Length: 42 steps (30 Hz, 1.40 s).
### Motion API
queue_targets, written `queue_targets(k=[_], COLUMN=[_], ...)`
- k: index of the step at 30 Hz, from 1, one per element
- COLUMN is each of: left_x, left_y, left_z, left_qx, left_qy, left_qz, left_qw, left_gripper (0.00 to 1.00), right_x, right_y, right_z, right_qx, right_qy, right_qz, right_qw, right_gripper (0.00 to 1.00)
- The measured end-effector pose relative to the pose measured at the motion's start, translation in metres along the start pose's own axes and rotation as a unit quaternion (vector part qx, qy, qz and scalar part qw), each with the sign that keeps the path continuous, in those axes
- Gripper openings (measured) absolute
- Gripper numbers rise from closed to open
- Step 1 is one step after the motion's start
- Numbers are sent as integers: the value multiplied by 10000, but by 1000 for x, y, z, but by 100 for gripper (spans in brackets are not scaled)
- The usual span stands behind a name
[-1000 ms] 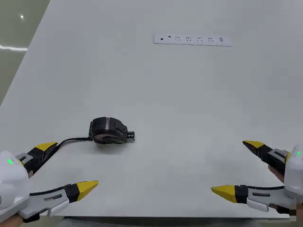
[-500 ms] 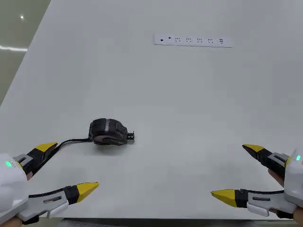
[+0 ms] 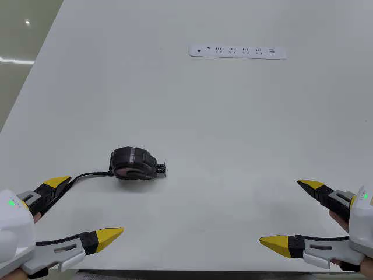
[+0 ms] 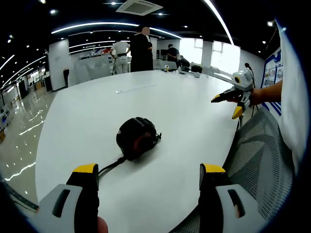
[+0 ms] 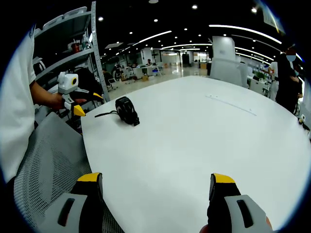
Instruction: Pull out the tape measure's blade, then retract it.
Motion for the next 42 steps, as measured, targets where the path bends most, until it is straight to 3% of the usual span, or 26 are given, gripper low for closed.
queue_targets(k=[17,26,42], left_x=[4,4,4], left_y=[-3,-2,-2], left_z=[-1,-1,-2], left_qx=[84,84,79], left_qy=[84,27,35], left_qz=[33,9,-39], left_qw=[9999,10000,10000], left_gripper=[91,93,82], right_x=[-3,-1,-1], right_y=[-1,-2,-3], right_z=[1,2,2], right_qx=[14,23,17], right_qy=[-39,-33,-46], right_qz=[4,-11,-33], right_qw=[10000,10000,10000], right_gripper=[89,88,87])
Point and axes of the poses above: the centre of the closed fingertips' face, and the gripper's own axes: z roughly forward along the fingers, y roughly to its right, x roughly out of its top, the point moved 1 cm from there along -z, roughly backward along the fingers, and after that the axes turned 6 degrees about y, right-handed, at the moved point
